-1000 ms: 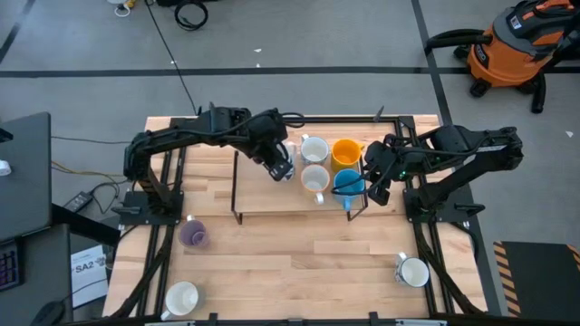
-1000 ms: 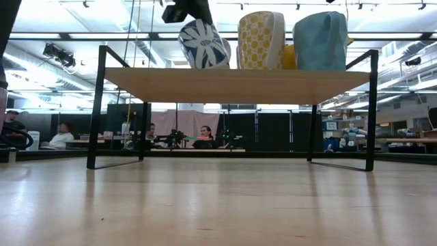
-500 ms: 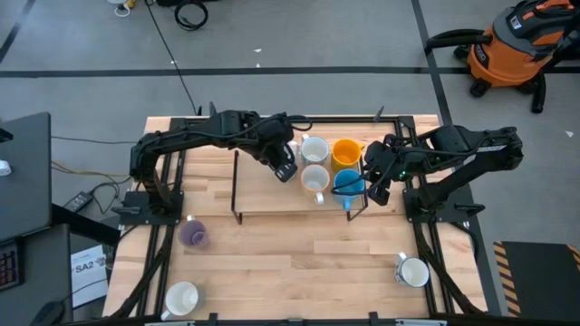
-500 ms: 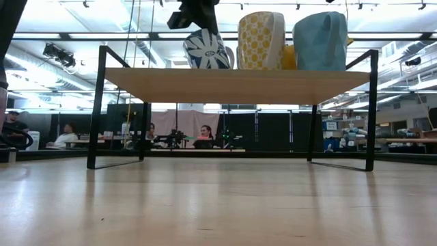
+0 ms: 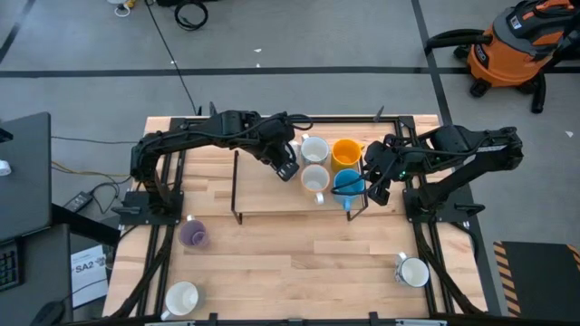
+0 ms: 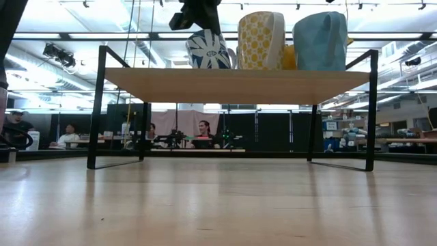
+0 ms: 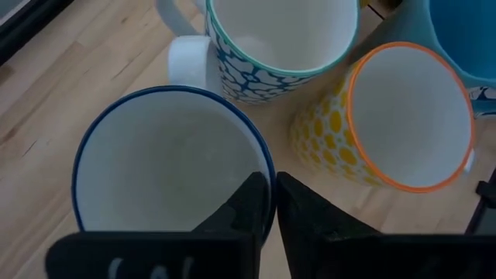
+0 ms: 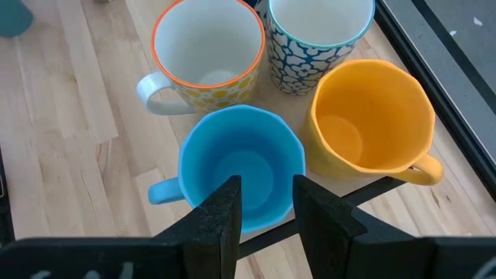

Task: Place coffee mugs
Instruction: Put the top blue patterned mug on the shelf, then put the blue patterned mug on the shelf

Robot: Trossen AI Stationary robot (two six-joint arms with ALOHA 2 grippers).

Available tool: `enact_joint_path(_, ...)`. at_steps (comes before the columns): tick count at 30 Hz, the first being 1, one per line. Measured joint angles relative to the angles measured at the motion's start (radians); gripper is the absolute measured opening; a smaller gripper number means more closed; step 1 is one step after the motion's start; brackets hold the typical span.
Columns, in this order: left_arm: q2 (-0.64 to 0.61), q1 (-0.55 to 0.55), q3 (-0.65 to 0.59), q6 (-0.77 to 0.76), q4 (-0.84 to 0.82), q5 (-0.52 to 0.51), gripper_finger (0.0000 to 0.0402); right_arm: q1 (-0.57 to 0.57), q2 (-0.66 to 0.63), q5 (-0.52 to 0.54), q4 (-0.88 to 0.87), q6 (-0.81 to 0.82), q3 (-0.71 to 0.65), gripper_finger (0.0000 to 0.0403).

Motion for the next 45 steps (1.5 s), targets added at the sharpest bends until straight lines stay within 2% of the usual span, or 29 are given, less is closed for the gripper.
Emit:
enact_joint_path(12,0.0,0.0,0.0,-0.001,0.001,0.001,0.0047,0.0,0.0,0.0,0.0,0.0,0.0,0.0122)
enact_joint_path(25,0.0,0.0,0.0,-0.001,0.049,-0.003,0.011,0.0,0.0,0.0,0.0,0.0,0.0,0.0122)
enact_joint_path(33,-0.003,0.008,-0.001,0.009,0.046,0.0,0.0117,0.0,0.0,0.0,0.0,0.0,0.0,0.0122)
enact_joint_path(40,-0.078,-0.002,-0.002,0.119,0.031,0.0,0.0117,0.001,0.0,-0.01,-0.001,0.0,0.0,0.0122)
enact_joint_path(45,-0.152,-0.061,-0.002,0.188,-0.052,0.0,0.0117,0.011,0.0,-0.049,0.0,0.001,0.0,0.0122)
